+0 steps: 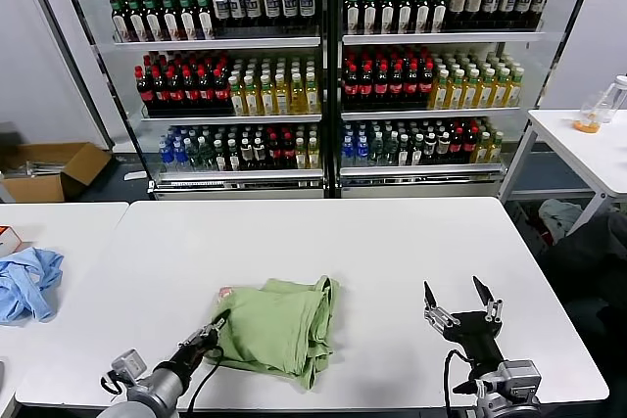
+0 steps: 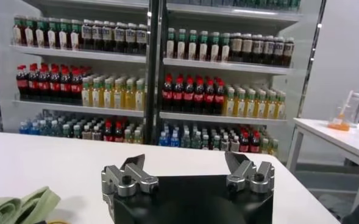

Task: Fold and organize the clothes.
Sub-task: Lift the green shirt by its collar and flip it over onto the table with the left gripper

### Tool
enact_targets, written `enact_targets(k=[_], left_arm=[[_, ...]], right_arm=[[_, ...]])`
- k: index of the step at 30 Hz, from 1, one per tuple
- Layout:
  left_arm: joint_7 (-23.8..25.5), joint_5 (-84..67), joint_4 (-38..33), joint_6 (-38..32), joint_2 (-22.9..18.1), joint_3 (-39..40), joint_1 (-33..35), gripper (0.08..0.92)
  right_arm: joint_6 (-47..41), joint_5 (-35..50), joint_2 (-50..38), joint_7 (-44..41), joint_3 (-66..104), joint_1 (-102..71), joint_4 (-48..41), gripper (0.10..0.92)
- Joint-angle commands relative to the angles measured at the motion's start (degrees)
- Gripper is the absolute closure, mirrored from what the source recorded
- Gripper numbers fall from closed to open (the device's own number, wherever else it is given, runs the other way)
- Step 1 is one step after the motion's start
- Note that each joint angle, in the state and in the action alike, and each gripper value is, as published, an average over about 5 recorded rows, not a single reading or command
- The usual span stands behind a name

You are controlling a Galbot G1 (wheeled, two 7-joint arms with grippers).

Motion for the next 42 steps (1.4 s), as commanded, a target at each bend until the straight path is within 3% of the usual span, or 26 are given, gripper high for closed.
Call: enact_targets(k=[1, 7, 11, 14, 17, 21, 25, 31, 37, 42], left_arm=[[-0.8, -12.5, -3.0, 2.0, 5.1, -19.2, 0.9, 0.888], [-0.6, -11.8, -5.4, 2.7, 16.1, -37.9, 2.5, 0.888], [0.5, -5.1, -9.8, 2.9, 20.7, -40.7, 2.7, 0.888], [1.6, 7.6, -14.1, 2.5, 20.5, -31.7, 2.4, 0.888], [3.0, 26.3, -13.9, 0.9, 18.2, -14.1, 1.7, 0.888], [3.6, 52.0, -4.4, -2.3, 14.5, 7.0, -1.7, 0.888], [3.5, 66.4, 2.5, -4.1, 10.7, 18.4, -4.9, 0.888], [3.9, 70.2, 1.2, -3.2, 8.1, 25.2, -7.1, 0.888], [3.8, 57.5, -2.1, -0.2, 8.0, 27.3, -12.2, 0.888], [2.7, 53.4, 2.3, 0.8, 6.5, 30.2, -16.1, 0.888]], right_arm=[[0.0, 0.6, -0.2, 0.1, -0.4, 1.1, -0.3, 0.203], [-0.1, 1.5, -0.6, 0.2, -0.9, 2.6, -0.5, 0.203], [-0.1, 1.8, -0.8, 0.1, -0.9, 2.8, -0.4, 0.203], [0.0, 1.8, -0.8, 0.0, -0.8, 2.7, -0.3, 0.203], [0.0, 1.7, -1.0, 0.0, -0.8, 2.7, -0.3, 0.203], [0.0, 1.5, -1.1, 0.0, -0.6, 2.8, -0.4, 0.203], [0.0, 1.5, -0.9, 0.0, -0.3, 3.0, -0.4, 0.203], [0.0, 1.6, -0.6, 0.0, 0.1, 3.5, -0.7, 0.203], [0.0, 1.6, -0.3, 0.0, 0.3, 4.3, -1.6, 0.203], [-0.1, 1.6, 0.2, 0.0, -0.2, 4.8, -2.0, 0.203]])
